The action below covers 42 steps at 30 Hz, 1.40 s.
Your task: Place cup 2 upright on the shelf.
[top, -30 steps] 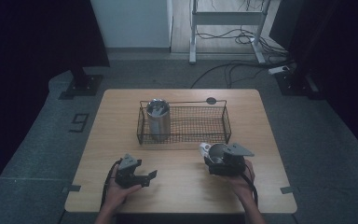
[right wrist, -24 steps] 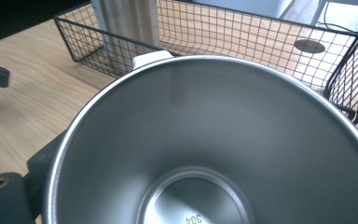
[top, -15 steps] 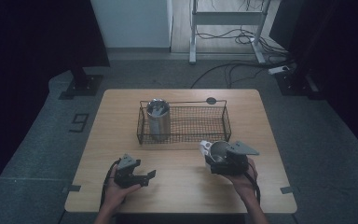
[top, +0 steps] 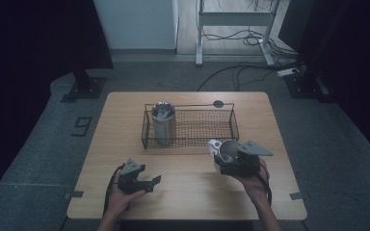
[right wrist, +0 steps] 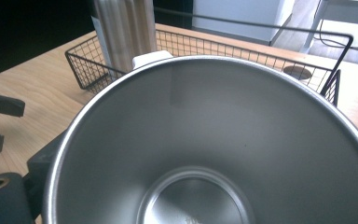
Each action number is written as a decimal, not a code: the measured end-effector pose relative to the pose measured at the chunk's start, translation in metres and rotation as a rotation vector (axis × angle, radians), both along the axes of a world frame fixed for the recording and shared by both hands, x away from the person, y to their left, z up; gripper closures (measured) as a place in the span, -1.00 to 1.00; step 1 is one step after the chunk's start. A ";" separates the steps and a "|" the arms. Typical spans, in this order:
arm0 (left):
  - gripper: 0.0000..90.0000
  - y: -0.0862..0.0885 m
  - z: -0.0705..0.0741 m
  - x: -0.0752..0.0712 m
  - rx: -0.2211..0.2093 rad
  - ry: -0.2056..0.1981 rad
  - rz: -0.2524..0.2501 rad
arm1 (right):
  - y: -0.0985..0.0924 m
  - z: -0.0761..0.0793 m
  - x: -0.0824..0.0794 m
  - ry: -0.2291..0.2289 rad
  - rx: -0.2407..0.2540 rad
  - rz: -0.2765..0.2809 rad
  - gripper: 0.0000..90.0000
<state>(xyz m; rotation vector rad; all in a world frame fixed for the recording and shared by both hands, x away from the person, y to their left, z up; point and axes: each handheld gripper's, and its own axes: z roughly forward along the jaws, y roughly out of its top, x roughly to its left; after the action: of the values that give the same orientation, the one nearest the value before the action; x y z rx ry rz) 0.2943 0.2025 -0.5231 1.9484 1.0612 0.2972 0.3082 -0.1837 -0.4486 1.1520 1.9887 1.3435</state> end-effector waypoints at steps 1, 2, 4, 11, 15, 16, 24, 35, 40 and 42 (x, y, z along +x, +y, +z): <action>-0.66 0.000 0.000 0.000 -0.001 0.000 0.000 | 0.000 0.001 0.000 0.000 0.000 0.000 -0.86; -0.66 0.000 0.000 0.000 -0.001 0.000 0.000 | 0.000 0.001 0.000 0.000 0.000 0.000 -0.86; -0.66 0.001 0.000 0.000 -0.003 0.000 0.001 | 0.000 0.005 0.001 -0.005 0.001 0.001 -0.86; -0.66 0.001 0.000 0.000 -0.004 0.001 0.001 | 0.001 0.016 0.003 -0.016 0.002 0.008 -0.86; -0.66 0.002 0.000 0.000 -0.006 0.000 0.002 | 0.001 0.019 0.004 -0.018 0.007 0.007 -0.86; -0.66 0.002 0.000 0.000 -0.006 0.000 0.002 | 0.001 0.021 0.005 -0.020 0.006 0.006 -0.86; -0.66 0.001 0.000 0.000 -0.007 0.002 0.001 | 0.003 0.031 0.008 -0.034 0.005 0.014 -0.86; -0.66 0.002 0.000 -0.001 -0.011 0.002 -0.001 | 0.007 0.042 0.016 -0.039 0.012 0.021 -0.86; -0.66 0.003 0.000 0.000 -0.014 0.002 0.001 | 0.008 0.047 0.021 -0.040 0.019 0.018 -0.86; -0.66 0.003 0.000 0.000 -0.016 0.003 0.002 | 0.009 0.048 0.023 -0.038 0.021 0.017 -0.86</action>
<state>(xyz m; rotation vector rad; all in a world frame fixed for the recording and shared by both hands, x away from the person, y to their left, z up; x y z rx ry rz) 0.2939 0.2058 -0.5227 1.9341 1.0650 0.2863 0.3313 -0.1749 -0.4004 1.1124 1.9661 1.3885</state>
